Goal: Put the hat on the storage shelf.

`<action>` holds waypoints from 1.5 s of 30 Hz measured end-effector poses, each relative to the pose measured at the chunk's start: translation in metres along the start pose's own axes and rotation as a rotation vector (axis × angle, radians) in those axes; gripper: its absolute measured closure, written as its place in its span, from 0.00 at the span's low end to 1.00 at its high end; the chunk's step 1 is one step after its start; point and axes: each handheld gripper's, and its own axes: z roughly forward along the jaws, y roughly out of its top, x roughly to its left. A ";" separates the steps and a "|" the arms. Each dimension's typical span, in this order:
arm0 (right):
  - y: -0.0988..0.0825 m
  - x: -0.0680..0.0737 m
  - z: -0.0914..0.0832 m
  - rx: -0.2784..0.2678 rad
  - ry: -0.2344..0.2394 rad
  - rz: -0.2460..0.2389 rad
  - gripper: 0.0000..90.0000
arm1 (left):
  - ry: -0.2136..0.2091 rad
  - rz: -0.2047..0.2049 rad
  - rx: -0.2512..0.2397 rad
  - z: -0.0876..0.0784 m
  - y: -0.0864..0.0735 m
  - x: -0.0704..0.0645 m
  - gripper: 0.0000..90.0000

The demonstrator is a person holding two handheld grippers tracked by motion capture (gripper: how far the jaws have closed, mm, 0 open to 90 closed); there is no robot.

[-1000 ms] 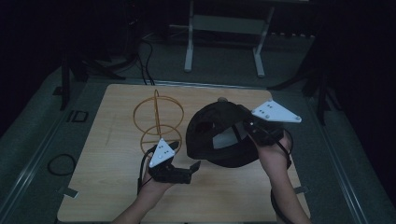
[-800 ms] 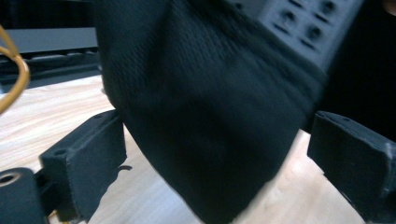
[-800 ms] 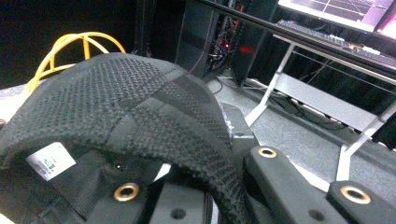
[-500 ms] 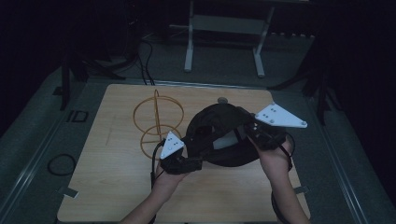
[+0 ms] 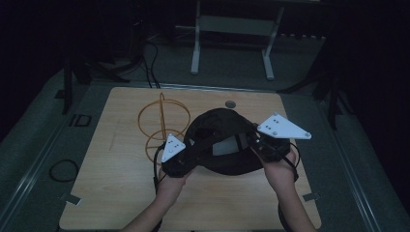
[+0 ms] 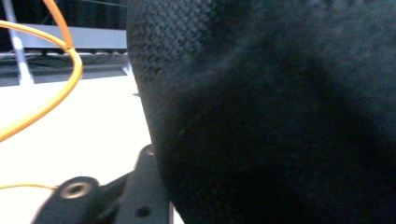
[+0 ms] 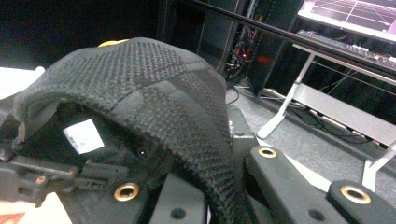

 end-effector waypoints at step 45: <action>-0.102 -0.003 -0.035 0.090 0.139 0.118 0.34 | -0.010 0.117 -0.094 -0.014 0.037 -0.017 1.00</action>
